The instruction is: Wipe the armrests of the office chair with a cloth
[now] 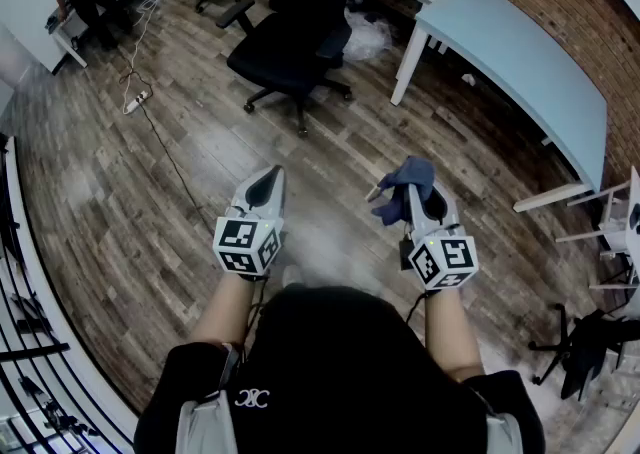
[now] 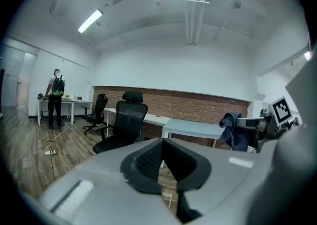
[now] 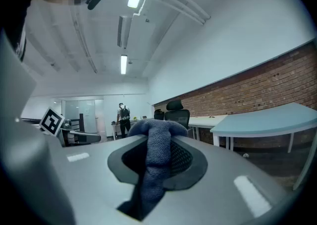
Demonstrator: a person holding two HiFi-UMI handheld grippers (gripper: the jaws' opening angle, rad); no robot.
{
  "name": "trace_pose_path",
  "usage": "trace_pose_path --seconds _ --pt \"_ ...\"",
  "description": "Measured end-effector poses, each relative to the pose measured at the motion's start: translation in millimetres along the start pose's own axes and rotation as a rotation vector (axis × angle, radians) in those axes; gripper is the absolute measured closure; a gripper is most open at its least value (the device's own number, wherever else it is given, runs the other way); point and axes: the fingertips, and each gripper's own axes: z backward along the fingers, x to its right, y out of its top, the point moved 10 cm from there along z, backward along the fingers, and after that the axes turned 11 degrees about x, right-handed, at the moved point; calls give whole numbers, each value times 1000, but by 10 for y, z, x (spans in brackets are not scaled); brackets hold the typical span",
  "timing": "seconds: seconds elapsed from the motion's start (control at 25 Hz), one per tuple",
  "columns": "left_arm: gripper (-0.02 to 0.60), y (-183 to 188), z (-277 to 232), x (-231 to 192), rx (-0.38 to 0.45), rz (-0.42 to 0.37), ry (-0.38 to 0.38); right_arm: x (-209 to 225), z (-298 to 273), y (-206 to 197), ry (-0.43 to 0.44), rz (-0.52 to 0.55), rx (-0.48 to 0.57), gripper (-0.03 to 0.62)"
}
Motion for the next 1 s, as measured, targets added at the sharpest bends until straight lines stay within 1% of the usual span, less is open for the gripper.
trace_pose_path --seconds 0.16,0.44,0.6,0.84,1.0 --pt "575 -5 25 22 -15 17 3 -15 40 6 -7 -10 -19 523" --pt "575 29 42 -152 -17 32 17 -85 -58 -13 -14 -53 9 522" --pt "575 31 55 -199 -16 45 21 -137 -72 -12 -13 -45 13 519" --pt "575 21 31 -212 -24 34 12 -175 -111 -44 -3 -35 -8 519" --pt "575 -8 64 -223 -28 42 16 -224 -106 -80 7 -26 -28 517"
